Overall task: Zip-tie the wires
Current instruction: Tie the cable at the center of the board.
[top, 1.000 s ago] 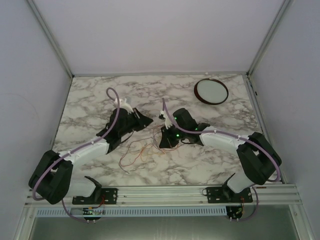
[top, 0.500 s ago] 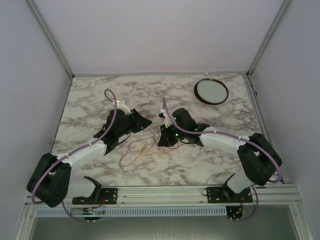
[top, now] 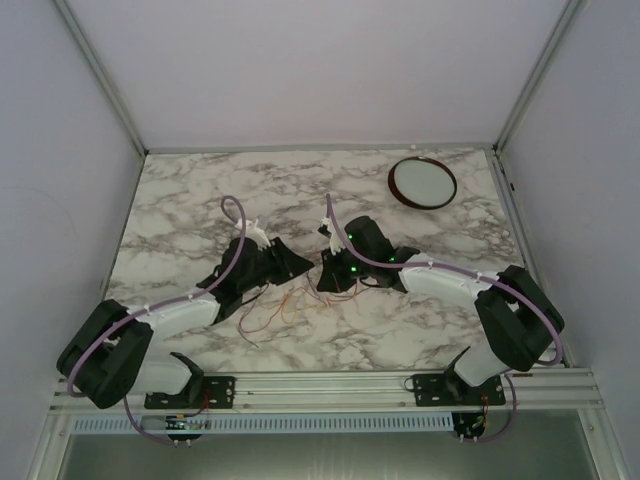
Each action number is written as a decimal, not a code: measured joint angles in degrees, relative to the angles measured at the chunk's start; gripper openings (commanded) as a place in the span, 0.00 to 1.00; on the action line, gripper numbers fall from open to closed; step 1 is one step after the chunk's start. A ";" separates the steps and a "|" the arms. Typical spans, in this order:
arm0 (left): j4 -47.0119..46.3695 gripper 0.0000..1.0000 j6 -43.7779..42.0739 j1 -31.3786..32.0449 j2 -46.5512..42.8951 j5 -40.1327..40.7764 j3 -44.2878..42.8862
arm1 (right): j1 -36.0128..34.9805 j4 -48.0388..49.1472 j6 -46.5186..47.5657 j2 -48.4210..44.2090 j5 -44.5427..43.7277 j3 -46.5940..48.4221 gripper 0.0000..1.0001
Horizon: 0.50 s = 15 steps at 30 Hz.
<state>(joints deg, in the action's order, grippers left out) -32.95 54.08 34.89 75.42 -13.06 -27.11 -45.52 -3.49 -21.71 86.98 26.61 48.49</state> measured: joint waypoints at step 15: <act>-1.46 0.39 1.07 2.73 2.29 1.57 -0.02 | 0.52 -0.04 0.00 -0.42 -0.20 0.04 0.03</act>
<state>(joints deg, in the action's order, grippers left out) -34.41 55.16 37.63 77.71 -11.49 -27.14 -44.99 -3.53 -21.71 86.56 26.41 48.53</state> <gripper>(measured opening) 0.383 0.082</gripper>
